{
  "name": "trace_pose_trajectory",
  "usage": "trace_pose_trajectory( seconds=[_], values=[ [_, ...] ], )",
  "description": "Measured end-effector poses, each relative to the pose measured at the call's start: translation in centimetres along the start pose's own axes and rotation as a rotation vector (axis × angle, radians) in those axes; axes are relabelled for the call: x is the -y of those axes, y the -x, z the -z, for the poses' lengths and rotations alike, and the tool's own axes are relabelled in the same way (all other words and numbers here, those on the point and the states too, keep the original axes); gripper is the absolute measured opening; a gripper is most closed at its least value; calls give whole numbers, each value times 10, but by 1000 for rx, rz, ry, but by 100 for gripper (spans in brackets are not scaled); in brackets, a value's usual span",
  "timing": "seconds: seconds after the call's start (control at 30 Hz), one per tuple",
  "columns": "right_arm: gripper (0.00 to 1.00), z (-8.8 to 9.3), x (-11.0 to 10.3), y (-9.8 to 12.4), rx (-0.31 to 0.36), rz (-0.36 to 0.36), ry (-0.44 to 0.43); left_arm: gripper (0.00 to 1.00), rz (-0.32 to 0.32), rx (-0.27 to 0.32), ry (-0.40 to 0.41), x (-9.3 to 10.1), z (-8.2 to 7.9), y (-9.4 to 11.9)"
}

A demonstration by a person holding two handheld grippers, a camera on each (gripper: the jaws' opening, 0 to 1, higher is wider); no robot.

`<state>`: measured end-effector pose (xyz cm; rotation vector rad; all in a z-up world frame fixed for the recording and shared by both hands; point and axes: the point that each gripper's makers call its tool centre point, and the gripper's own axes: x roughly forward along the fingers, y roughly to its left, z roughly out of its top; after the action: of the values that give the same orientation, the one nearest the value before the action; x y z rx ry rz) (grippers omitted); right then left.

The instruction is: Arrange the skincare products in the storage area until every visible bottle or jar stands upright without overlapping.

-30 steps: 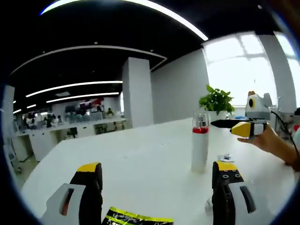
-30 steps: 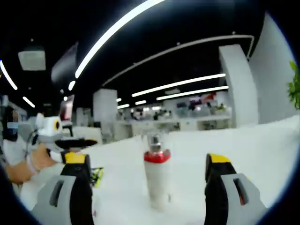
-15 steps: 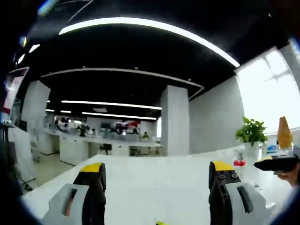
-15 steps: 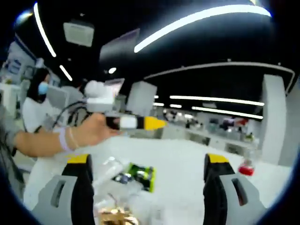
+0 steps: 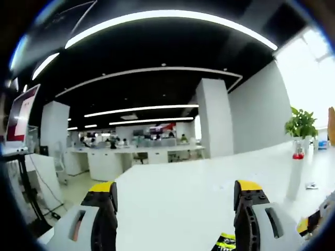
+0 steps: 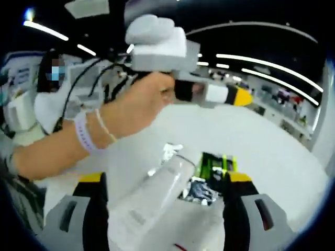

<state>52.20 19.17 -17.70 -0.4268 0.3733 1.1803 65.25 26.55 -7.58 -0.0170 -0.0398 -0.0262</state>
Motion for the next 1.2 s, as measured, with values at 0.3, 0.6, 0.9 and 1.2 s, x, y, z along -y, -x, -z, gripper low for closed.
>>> trace_pose_trajectory(
  seconds=[0.3,0.6,0.9,1.2],
  values=[
    [64,11,16,-38,-248,-1,-98,94,-40,30,74,-22,-9,9],
    [46,25,4,-48,-417,33,-44,92,-139,64,146,-54,-12,18],
    [29,25,-6,-49,-518,50,-100,91,-156,67,149,-56,-10,12],
    [26,-6,-13,-26,-353,-6,-72,90,-168,54,183,-59,-4,15]
  ],
)
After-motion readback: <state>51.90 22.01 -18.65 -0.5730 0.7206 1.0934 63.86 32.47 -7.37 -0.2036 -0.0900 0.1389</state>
